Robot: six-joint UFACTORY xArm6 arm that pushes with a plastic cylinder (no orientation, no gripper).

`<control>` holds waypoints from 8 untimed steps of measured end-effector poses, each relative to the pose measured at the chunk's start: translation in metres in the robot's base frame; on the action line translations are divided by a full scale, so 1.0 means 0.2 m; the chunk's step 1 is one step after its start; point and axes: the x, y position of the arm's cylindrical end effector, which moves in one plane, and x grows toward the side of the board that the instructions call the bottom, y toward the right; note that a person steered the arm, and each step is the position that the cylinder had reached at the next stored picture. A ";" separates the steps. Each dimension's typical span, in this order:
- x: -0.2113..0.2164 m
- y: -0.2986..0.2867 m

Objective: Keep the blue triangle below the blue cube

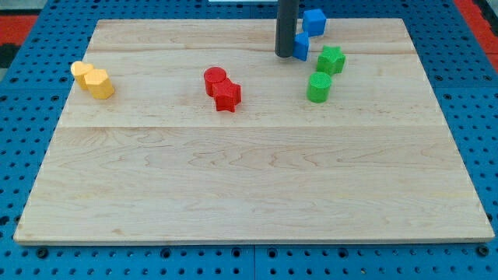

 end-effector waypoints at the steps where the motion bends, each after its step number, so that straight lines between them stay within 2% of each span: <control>1: -0.03 0.02; 6: -0.15 0.22; 7: -0.15 0.22; 8: -0.15 0.06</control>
